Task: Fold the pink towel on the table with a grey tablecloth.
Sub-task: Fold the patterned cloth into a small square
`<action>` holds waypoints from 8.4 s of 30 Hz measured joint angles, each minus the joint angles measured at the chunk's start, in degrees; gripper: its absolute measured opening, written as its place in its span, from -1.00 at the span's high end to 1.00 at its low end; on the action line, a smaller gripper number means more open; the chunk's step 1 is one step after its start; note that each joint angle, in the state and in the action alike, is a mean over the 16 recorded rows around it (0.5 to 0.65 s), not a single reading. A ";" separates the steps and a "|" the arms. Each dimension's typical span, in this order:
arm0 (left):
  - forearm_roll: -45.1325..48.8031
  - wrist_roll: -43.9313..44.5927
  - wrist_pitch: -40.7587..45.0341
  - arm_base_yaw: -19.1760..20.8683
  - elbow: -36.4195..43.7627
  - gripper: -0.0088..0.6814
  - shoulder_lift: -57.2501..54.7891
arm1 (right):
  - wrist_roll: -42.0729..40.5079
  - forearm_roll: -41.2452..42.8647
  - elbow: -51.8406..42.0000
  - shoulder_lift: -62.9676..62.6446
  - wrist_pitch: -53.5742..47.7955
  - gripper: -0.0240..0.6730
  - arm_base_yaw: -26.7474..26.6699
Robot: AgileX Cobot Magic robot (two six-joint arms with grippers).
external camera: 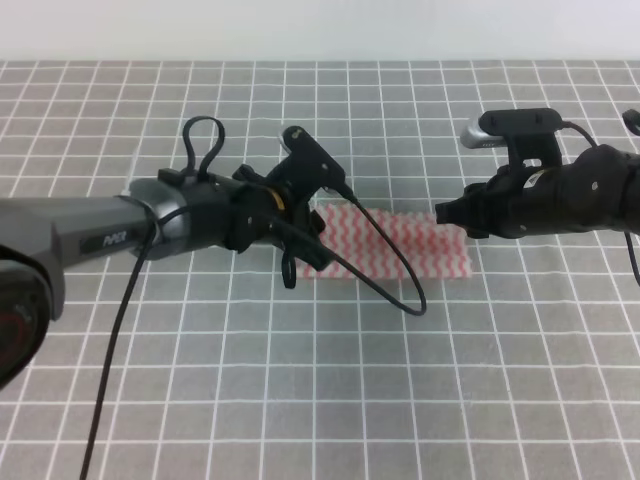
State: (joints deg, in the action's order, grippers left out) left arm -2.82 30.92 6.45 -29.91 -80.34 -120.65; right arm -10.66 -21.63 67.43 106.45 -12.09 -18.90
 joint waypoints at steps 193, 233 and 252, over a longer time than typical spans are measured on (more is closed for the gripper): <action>-25.19 13.59 25.46 2.90 -11.42 0.98 1.21 | -16.35 -18.10 22.04 10.41 -36.31 0.97 3.24; -25.64 9.02 26.60 8.59 -11.37 0.98 10.63 | -18.11 -24.50 25.75 13.17 -31.88 0.98 -5.47; -25.49 9.19 26.95 8.83 -11.37 0.98 10.53 | -18.23 -26.08 30.10 19.03 -34.31 0.85 -6.98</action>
State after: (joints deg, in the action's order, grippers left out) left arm -28.31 40.11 33.40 -21.08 -91.71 -110.12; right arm -28.89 -47.71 97.53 125.48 -46.40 -25.87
